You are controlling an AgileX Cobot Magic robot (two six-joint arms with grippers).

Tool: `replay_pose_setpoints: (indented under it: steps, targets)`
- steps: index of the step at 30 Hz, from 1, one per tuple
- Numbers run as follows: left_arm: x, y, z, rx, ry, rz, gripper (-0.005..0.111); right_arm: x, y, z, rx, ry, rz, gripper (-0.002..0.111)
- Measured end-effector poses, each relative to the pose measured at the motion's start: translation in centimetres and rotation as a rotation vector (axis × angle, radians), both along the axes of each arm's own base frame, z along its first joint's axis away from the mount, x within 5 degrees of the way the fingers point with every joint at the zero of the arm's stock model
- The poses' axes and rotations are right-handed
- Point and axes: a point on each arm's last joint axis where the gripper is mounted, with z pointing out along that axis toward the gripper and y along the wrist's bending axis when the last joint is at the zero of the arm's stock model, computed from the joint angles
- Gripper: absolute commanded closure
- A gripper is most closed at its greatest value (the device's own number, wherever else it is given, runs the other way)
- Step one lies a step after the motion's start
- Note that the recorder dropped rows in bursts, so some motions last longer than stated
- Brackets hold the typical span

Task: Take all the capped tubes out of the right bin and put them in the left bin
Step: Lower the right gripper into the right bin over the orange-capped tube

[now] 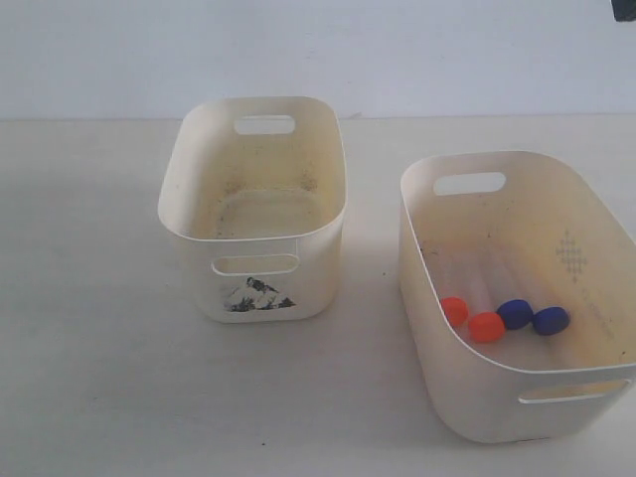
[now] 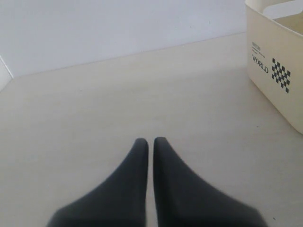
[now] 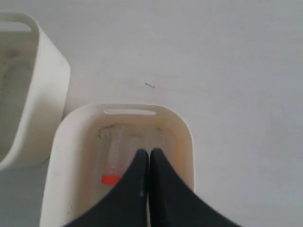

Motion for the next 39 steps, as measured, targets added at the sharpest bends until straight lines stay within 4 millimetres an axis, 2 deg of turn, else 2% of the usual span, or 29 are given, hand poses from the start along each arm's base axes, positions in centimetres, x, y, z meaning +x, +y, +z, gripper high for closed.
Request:
replay_pose_setpoints:
  steps: [4, 8, 14, 21, 23, 24, 26, 28, 32, 35, 39]
  targets:
    - [0.0, 0.0, 0.0, 0.0, 0.0, 0.0, 0.102, 2.5, 1.0, -1.8, -0.016, 0.101, -0.007, 0.109]
    - [0.0, 0.0, 0.0, 0.0, 0.0, 0.0, 0.102, 4.5, 2.6, -4.9, -0.024, 0.208, 0.024, 0.109]
    - [0.0, 0.0, 0.0, 0.0, 0.0, 0.0, 0.102, 6.2, 3.9, -8.0, -0.027, 0.302, 0.039, 0.109]
    - [0.0, 0.0, 0.0, 0.0, 0.0, 0.0, 0.102, 5.1, 3.7, -11.8, -0.055, 0.436, 0.038, 0.109]
    - [0.0, 0.0, 0.0, 0.0, 0.0, 0.0, 0.102, 4.4, 3.6, -13.3, -0.062, 0.491, 0.037, 0.109]
    - [0.0, 0.0, 0.0, 0.0, 0.0, 0.0, 0.102, 3.9, 3.6, -14.8, -0.056, 0.519, 0.033, 0.109]
    - [0.0, 0.0, 0.0, 0.0, 0.0, 0.0, 0.102, 3.4, 3.8, -16.6, -0.025, 0.531, 0.025, 0.109]
    - [0.0, 0.0, 0.0, 0.0, 0.0, 0.0, 0.102, 3.1, 3.9, -17.7, -0.009, 0.54, 0.018, 0.109]
    - [0.0, 0.0, 0.0, 0.0, 0.0, 0.0, 0.102, 2.9, 4.8, -17.9, -0.005, 0.536, 0.043, 0.109]
    - [0.0, 0.0, 0.0, 0.0, 0.0, 0.0, 0.102, 2.4, 6.8, -17.9, -0.014, 0.527, 0.093, 0.109]
    - [0.0, 0.0, 0.0, 0.0, 0.0, 0.0, 0.102, 2.5, 7.1, -17.9, -0.047, 0.502, 0.082, 0.109]
